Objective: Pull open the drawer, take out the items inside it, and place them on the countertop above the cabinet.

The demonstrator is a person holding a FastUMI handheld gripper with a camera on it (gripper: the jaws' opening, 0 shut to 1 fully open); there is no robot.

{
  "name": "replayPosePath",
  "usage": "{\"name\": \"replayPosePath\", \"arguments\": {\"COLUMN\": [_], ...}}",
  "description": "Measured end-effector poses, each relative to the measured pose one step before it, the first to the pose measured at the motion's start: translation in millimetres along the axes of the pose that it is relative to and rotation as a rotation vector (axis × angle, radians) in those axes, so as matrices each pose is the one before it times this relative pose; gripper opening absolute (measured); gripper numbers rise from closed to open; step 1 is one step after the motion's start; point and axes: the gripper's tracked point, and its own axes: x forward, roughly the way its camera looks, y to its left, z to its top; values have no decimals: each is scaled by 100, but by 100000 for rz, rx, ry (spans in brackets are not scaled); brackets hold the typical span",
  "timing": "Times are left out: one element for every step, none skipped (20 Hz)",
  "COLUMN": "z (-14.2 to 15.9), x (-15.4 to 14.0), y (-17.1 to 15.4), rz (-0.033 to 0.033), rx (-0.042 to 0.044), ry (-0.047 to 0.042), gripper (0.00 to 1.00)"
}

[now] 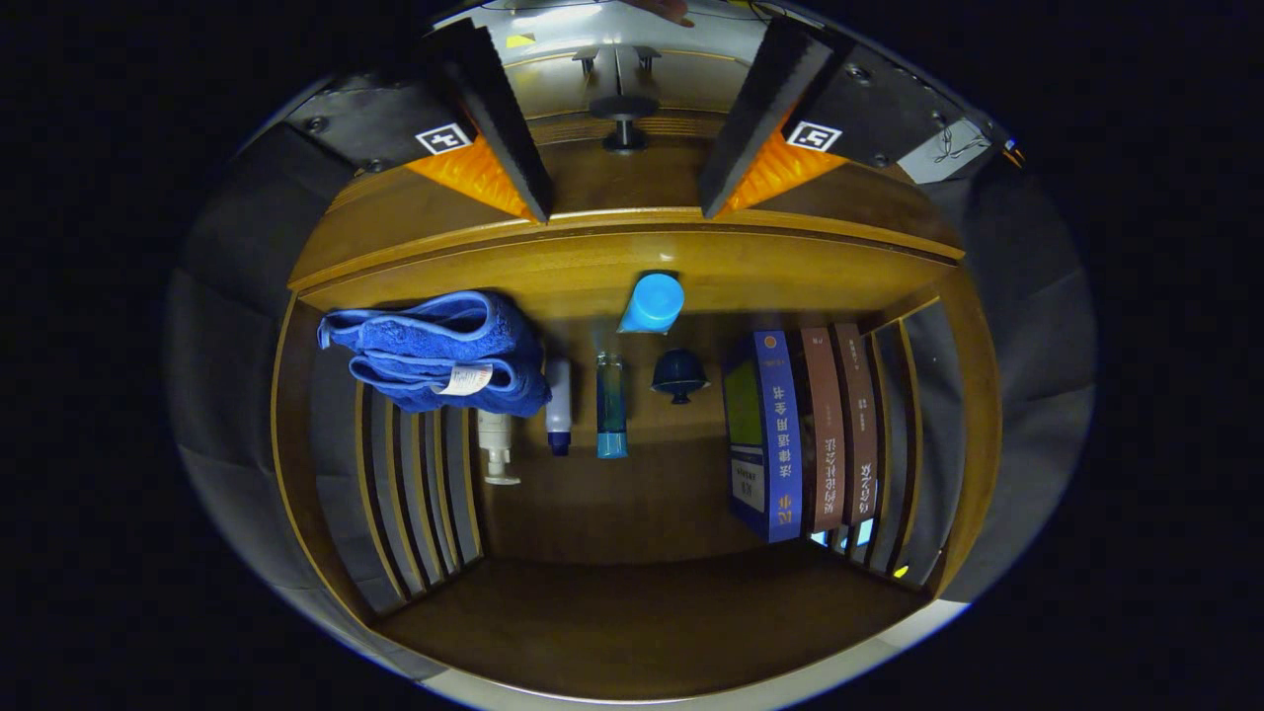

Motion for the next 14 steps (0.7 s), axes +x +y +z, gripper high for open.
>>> {"name": "replayPosePath", "arguments": {"z": [7, -54, -4, -28, 66, 149, 372, 485, 582, 684, 784, 955, 1079, 1158], "x": [-2, 53, -88, -22, -98, -105, -254, -288, -375, -415, -473, -569, -594, -627], "y": [-29, 20, -17, 77, 7, 9, -33, 180, 76, 89, 32, 95, 78, 36], "rz": [41, 129, 177, 483, 338, 21, 144, 299, 263, 112, 54, 294, 492, 530], "rx": [-407, -692, -495, -177, 379, 452, 321, -90, -492, -689, -536, -288, -11, 18], "ry": [559, 582, 675, 611, 471, 113, -478, -696, -941, -949, -1004, -1162, -1330, -1528], "gripper": [99, 99, 99, 99, 99, 100, 100, 100, 100, 100, 100, 100, 100, 100]}}
